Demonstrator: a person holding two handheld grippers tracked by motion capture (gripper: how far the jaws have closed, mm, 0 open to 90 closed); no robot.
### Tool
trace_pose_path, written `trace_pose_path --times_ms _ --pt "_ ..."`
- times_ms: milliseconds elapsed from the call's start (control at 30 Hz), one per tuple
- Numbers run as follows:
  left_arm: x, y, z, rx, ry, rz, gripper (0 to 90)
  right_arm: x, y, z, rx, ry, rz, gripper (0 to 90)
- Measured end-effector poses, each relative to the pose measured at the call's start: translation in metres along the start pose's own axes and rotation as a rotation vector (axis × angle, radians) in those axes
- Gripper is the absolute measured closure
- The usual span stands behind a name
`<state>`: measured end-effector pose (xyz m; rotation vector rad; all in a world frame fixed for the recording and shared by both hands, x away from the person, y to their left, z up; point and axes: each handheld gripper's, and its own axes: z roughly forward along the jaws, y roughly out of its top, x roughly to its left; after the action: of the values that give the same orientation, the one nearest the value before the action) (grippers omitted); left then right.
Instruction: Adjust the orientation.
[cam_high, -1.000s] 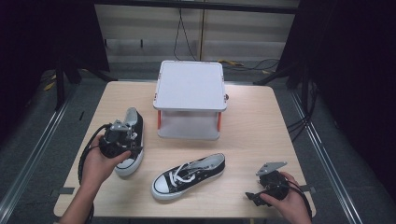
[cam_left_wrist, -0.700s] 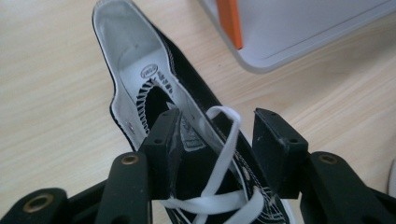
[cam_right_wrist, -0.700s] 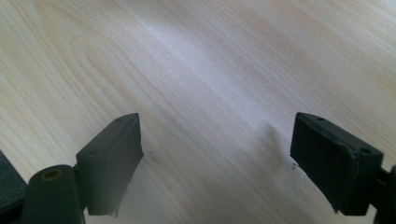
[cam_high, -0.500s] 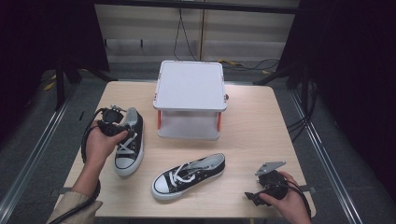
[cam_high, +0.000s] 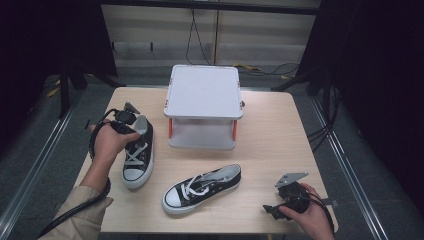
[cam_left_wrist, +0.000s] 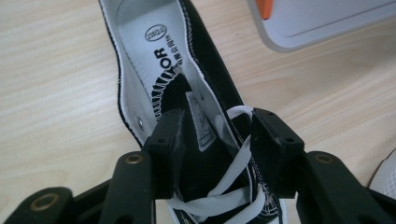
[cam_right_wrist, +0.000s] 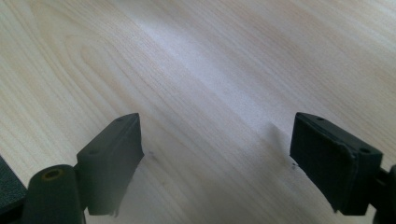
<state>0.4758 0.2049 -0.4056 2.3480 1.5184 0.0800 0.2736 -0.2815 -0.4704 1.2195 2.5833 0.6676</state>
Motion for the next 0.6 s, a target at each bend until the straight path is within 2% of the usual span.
trace_pose_path --times_ms 67,100,133,233,333,367,433,467,500,533,567,600 --pt "-0.001 0.004 0.0 0.022 0.015 -0.033 57.6 -0.001 -0.001 0.001 0.006 0.002 0.002 16.6" --pt "-0.001 0.006 0.0 0.013 0.02 -0.025 57.6 -0.001 -0.001 0.001 0.006 0.002 0.002 16.6" --pt "-0.002 0.008 0.001 0.015 0.029 -0.041 59.0 -0.001 -0.001 0.001 0.006 0.003 0.001 16.6" --pt "-0.003 0.011 0.006 0.029 0.028 -0.045 60.9 -0.002 -0.001 0.002 0.01 0.005 0.003 16.6" --pt "-0.005 0.012 0.014 0.03 0.044 -0.021 64.2 -0.002 -0.001 0.003 0.01 0.006 0.003 16.7" --pt "-0.004 0.012 0.015 0.03 0.049 -0.035 65.2 -0.002 -0.001 0.003 0.009 0.006 0.006 16.8" --pt "-0.003 0.013 0.016 0.037 0.051 -0.032 72.5 -0.002 -0.001 0.005 0.012 0.007 0.006 16.8" --pt "-0.002 0.013 0.016 0.039 0.036 -0.036 72.5 -0.002 -0.001 0.005 0.012 0.007 0.006 16.8" --pt "-0.001 0.013 0.017 0.032 -0.012 -0.053 77.6 -0.002 -0.001 0.005 0.018 0.01 0.006 16.9" --pt "-0.001 0.012 0.018 0.042 -0.016 -0.059 83.8 -0.002 -0.001 0.006 0.021 0.011 0.004 17.2" --pt "-0.002 0.011 0.019 0.035 -0.011 -0.041 85.4 -0.001 -0.001 0.006 0.019 0.012 0.003 17.4" --pt "-0.002 0.011 0.019 0.035 -0.011 -0.041 85.9 -0.002 -0.001 0.006 0.019 0.014 0.0 17.5"
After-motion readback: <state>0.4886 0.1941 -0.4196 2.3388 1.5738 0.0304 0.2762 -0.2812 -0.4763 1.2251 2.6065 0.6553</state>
